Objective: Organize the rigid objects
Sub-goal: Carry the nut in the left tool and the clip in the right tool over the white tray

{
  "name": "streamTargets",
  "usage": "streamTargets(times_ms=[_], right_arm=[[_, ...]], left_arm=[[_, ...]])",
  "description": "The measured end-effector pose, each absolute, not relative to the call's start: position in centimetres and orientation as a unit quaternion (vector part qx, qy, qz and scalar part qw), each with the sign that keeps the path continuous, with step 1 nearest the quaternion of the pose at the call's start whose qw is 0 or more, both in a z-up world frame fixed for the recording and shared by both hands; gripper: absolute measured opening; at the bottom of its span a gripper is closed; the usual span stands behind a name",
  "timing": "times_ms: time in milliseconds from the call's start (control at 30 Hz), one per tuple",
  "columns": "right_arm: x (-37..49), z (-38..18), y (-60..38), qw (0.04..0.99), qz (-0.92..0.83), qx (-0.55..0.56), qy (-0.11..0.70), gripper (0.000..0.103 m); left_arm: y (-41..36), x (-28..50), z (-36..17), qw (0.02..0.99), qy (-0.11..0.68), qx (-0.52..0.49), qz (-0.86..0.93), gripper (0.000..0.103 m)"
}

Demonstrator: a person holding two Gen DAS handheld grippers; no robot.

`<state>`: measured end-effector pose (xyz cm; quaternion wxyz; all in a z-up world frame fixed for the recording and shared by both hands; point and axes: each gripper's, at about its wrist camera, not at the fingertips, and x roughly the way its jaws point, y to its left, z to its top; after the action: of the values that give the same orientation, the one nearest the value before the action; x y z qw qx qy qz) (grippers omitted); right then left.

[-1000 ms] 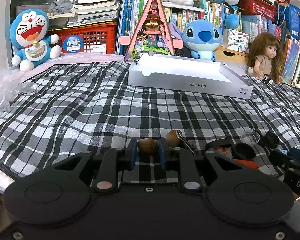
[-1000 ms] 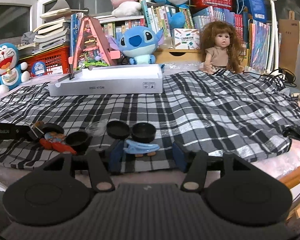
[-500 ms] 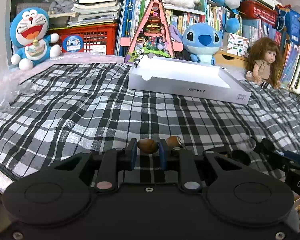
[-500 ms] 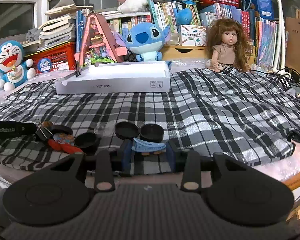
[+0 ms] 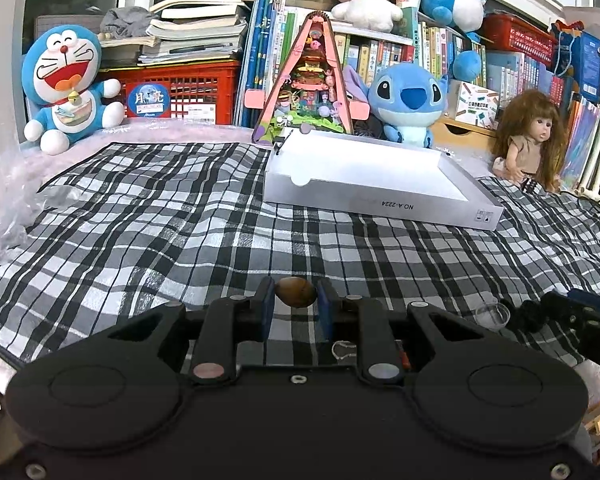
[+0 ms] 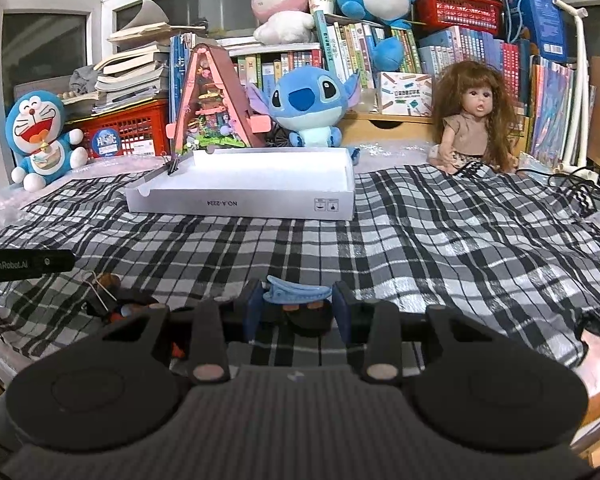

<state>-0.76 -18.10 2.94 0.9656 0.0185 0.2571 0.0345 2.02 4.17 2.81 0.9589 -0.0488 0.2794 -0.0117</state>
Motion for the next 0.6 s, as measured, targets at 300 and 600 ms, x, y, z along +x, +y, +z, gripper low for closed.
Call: streamTargets(times_ms=[300, 600], right_arm=[[3.3, 4.5, -18.3, 0.957, 0.064, 0.038, 0.280, 0.043], [11.2, 6.8, -20.0, 0.939, 0.078, 0.072, 0.327, 0.043]], left_arm=[[4.0, 6.6, 6.0, 0.954, 0.292, -0.059, -0.040, 0.021], [3.0, 14.3, 9.1, 0.943, 0.321, -0.070, -0.061, 0.021]])
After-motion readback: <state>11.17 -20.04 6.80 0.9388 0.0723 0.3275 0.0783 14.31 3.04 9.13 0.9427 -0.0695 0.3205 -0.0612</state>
